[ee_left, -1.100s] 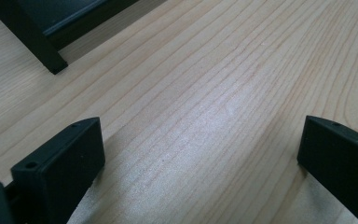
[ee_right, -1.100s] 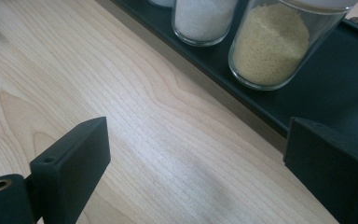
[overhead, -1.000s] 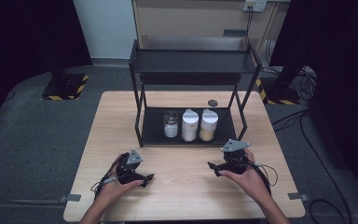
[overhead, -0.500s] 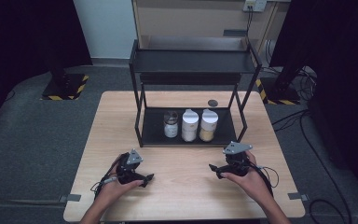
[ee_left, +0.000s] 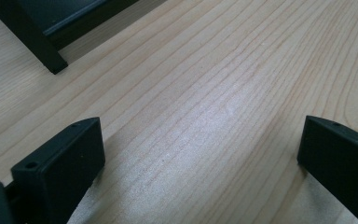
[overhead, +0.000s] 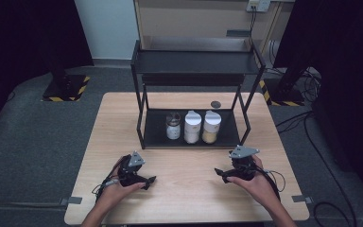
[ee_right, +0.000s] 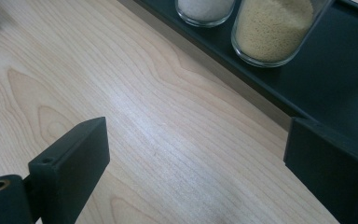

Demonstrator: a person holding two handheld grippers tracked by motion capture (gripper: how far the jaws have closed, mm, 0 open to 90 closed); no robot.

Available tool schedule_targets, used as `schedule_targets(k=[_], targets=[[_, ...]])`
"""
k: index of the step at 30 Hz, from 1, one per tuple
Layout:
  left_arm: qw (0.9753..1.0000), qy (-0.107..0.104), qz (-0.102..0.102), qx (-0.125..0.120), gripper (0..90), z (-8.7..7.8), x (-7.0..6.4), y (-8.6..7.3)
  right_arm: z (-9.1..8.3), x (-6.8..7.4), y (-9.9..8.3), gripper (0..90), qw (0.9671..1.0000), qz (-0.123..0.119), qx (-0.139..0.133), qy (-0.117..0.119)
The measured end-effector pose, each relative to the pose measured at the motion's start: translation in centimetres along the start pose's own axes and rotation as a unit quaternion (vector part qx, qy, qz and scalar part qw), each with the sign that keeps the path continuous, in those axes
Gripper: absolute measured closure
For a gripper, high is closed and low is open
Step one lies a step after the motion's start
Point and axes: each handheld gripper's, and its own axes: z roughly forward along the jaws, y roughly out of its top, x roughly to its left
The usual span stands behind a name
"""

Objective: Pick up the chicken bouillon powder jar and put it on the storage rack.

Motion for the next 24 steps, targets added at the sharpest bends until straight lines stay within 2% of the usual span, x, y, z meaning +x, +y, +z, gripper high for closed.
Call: schedule_targets(k=[11, 24], targets=[[1.0, 0.0, 0.0, 0.0, 0.0, 0.0, 0.0, 0.0, 0.0, -0.4, -0.9, 6.4, 0.9999, -0.001, -0.011, 0.011], [1.0, 0.0, 0.0, 0.0, 0.0, 0.0, 0.0, 0.0, 0.4, -0.5, -1.5, 6.3, 0.9997, -0.001, -0.009, 0.021]])
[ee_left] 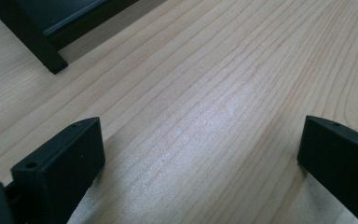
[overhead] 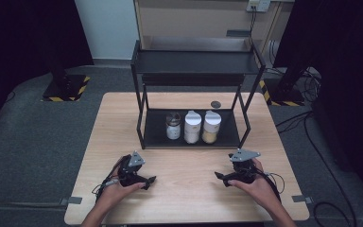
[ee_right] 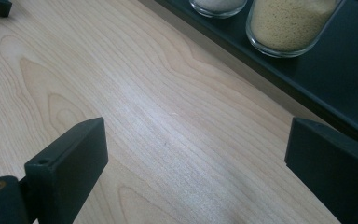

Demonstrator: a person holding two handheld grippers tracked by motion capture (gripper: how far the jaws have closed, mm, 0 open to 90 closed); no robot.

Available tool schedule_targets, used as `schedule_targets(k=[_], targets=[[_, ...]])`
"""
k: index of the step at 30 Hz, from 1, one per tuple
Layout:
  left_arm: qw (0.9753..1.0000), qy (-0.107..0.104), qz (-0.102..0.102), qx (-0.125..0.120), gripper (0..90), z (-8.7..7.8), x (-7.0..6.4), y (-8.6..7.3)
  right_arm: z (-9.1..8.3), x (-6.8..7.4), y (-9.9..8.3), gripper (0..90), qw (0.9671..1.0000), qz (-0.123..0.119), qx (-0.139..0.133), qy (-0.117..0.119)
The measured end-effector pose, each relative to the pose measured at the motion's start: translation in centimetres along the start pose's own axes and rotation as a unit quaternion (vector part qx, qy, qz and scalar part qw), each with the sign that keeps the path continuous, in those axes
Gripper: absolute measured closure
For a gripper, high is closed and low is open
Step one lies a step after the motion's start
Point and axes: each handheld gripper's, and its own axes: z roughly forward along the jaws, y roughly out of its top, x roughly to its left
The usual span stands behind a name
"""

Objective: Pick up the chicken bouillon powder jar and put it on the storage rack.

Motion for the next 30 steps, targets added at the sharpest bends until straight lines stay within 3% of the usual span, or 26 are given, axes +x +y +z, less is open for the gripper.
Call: schedule_targets(k=[30], targets=[[1.0, 0.0, 0.0, 0.0, 0.0, 0.0, 0.0, 0.0, 0.84, 0.46, 0.16, 6.2, 0.9998, -0.009, 0.002, 0.017]])
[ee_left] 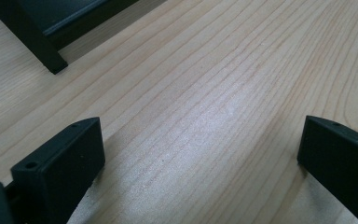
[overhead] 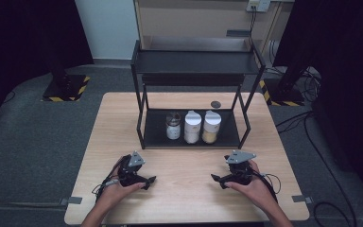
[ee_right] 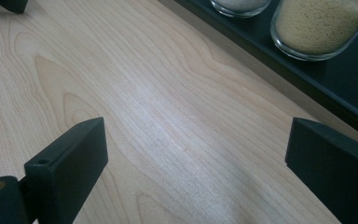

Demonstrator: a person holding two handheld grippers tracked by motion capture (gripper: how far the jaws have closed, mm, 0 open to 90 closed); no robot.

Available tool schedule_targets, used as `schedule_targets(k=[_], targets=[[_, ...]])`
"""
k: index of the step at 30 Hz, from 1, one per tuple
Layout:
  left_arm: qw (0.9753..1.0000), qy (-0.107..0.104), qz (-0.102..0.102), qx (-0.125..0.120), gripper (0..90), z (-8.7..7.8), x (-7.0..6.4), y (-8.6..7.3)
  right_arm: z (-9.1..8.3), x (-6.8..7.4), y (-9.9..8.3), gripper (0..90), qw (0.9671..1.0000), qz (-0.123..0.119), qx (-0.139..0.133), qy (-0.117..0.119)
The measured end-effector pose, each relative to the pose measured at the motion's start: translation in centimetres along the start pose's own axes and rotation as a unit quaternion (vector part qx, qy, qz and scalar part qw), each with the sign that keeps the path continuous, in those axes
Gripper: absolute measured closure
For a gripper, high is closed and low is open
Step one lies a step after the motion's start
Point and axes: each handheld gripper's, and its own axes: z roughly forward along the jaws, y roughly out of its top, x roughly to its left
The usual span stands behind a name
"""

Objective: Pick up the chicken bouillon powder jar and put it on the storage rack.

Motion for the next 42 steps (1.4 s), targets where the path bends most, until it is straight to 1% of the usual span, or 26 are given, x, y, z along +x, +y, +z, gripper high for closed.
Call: schedule_targets(k=[12, 30, 42], targets=[[1.0, 0.0, 0.0, 0.0, 0.0, 0.0, 0.0, 0.0, 0.34, 0.07, 0.06, 6.2, 1.0, -0.001, 0.002, 0.002], [1.0, 0.0, 0.0, 0.0, 0.0, 0.0, 0.0, 0.0, 0.67, 0.18, 0.31, 6.2, 1.0, 0.001, -0.004, 0.006], [1.0, 0.0, 0.0, 0.0, 0.0, 0.0, 0.0, 0.0, 0.96, 0.22, 0.39, 6.1, 1.0, 0.001, -0.002, 0.009]])
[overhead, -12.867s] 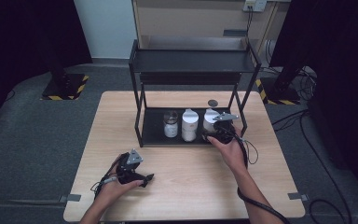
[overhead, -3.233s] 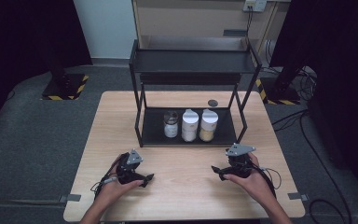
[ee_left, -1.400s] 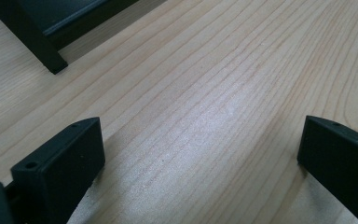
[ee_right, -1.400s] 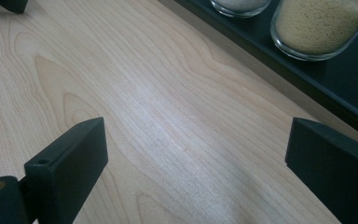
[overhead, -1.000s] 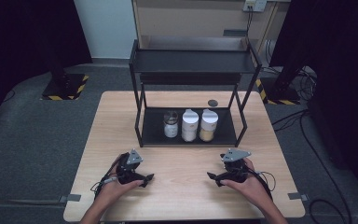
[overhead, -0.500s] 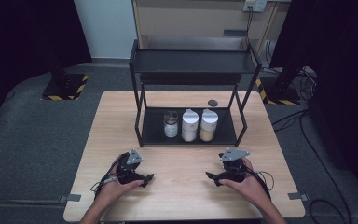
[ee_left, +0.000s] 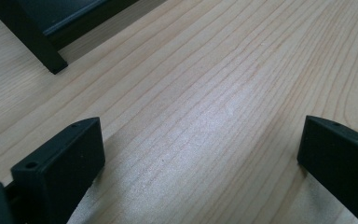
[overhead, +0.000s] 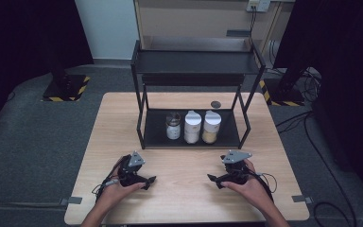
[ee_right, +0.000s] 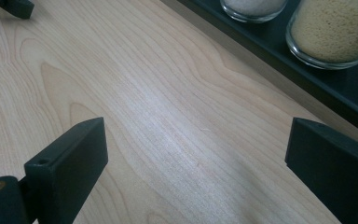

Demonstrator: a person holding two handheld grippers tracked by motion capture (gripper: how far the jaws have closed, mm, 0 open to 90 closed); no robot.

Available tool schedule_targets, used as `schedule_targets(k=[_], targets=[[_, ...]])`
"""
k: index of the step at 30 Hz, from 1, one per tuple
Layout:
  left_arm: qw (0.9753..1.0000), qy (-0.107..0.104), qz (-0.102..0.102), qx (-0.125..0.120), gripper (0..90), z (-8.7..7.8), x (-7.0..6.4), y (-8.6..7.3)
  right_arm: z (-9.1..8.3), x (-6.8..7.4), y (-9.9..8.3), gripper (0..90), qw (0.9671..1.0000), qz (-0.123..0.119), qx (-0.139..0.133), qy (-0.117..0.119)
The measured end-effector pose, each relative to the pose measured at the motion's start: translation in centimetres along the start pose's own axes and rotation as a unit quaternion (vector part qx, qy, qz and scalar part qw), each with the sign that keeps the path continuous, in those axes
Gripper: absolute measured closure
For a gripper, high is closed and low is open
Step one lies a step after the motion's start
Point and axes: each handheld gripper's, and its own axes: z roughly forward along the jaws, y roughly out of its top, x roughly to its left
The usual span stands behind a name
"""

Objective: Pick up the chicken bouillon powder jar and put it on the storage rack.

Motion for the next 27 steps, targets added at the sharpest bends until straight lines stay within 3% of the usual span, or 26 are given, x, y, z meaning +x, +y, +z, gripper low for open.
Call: schedule_targets(k=[27], targets=[[1.0, 0.0, 0.0, 0.0, 0.0, 0.0, 0.0, 0.0, 0.95, -0.23, -0.28, 6.1, 0.9998, 0.003, 0.021, 0.003]])
